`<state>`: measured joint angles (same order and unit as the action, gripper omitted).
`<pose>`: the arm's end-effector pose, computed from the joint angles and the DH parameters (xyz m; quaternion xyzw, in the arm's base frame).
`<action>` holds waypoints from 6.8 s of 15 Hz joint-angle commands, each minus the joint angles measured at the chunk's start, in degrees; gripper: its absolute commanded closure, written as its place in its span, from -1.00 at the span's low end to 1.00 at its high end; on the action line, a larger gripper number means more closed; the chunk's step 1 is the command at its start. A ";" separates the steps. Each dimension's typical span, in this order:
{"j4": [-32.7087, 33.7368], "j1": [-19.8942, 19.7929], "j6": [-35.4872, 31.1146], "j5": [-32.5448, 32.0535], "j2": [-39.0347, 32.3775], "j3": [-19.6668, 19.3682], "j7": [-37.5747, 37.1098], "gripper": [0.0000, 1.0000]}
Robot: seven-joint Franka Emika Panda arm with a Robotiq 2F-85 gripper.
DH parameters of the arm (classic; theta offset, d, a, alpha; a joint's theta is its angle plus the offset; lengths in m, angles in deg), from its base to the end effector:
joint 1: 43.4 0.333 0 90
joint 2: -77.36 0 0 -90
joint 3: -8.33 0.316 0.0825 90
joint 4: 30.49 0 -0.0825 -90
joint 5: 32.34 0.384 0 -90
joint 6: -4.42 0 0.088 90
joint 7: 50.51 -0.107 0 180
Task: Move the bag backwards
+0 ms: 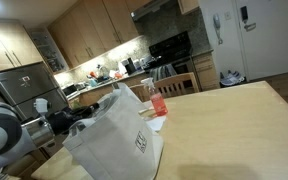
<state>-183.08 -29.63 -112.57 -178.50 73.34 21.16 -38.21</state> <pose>0.3936 0.1642 0.2248 0.0310 0.7507 -0.0111 0.6599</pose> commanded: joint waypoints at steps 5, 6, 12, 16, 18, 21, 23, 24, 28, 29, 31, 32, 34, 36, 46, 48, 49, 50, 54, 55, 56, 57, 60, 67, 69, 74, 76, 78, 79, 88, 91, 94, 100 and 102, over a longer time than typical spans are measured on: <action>0.09 -0.06 0.49 -4.83 5.33 0.31 -4.39 0.98; 0.39 0.86 0.76 -2.85 5.79 1.23 -3.92 0.98; 3.41 0.44 1.50 -2.93 3.07 1.30 -4.62 0.98; 4.33 -0.65 2.04 -2.89 1.34 0.12 -5.08 0.98; 4.53 -1.59 2.63 -2.19 0.93 -0.93 -4.55 0.98; 5.22 -2.70 3.12 0.03 0.05 -2.36 -3.64 0.98; 5.75 -3.20 3.53 1.10 -0.58 -2.96 -3.41 0.98; 5.93 -3.43 3.57 1.19 -0.79 -3.13 -3.59 0.98; 6.18 -3.48 4.40 2.34 -1.20 -3.34 -2.84 0.98; 6.07 -3.37 4.78 2.75 -1.14 -3.24 -2.63 0.98; 5.79 -3.18 5.28 2.27 -0.98 -3.01 -3.39 0.98; 5.89 -3.12 4.91 1.36 -1.08 -2.88 -4.33 0.98; 5.98 -2.97 3.26 -1.56 -1.28 -2.39 -7.63 0.42; 4.40 -2.40 2.84 -6.29 -1.24 -1.53 -13.61 0.15; 0.01 6.85 2.80 -3.09 -2.45 9.20 -18.96 -1.00; -0.36 6.75 2.73 -3.11 -2.33 9.04 -18.27 -1.00; -0.43 6.61 2.74 -3.11 -2.30 8.80 -17.53 -1.00; -0.45 6.38 2.69 -3.11 -2.22 8.48 -16.83 -1.00; -1.51 4.36 2.32 -3.11 1.34 5.90 -12.76 -1.00; -1.71 3.73 2.22 -3.11 2.24 5.11 -11.99 -1.00; -1.81 3.14 2.20 -3.11 2.99 4.45 -11.70 -1.00; -1.81 2.83 2.33 -3.10 3.44 4.03 -11.96 -1.00; -1.52 1.96 2.50 -3.08 4.03 2.97 -11.53 -1.00; -1.54 2.57 2.72 -3.07 4.74 3.38 -11.15 -1.00; -2.78 3.12 2.99 -3.09 6.26 3.94 -10.13 -1.00; -9.84 5.36 3.50 -3.14 13.61 6.30 -6.11 -1.00; -7.10 5.47 1.26 -2.58 11.24 6.36 -3.48 -1.00; -7.71 5.46 -2.97 -2.36 11.07 6.05 -1.49 -1.00; -7.56 5.27 -4.32 -1.63 10.25 5.86 -0.59 -1.00; -7.48 4.03 -22.38 4.82 5.35 4.71 6.27 -1.00; -7.43 3.91 -29.17 15.44 4.90 4.82 17.41 -1.00; -7.40 4.59 -31.73 27.33 4.44 5.50 29.39 -1.00; -6.85 6.31 -30.88 41.31 2.99 7.32 43.49 -1.00; -6.60 6.57 -30.84 42.21 2.67 7.67 44.49 -1.00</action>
<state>-189.74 -23.04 -143.49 -136.10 76.15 28.81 6.46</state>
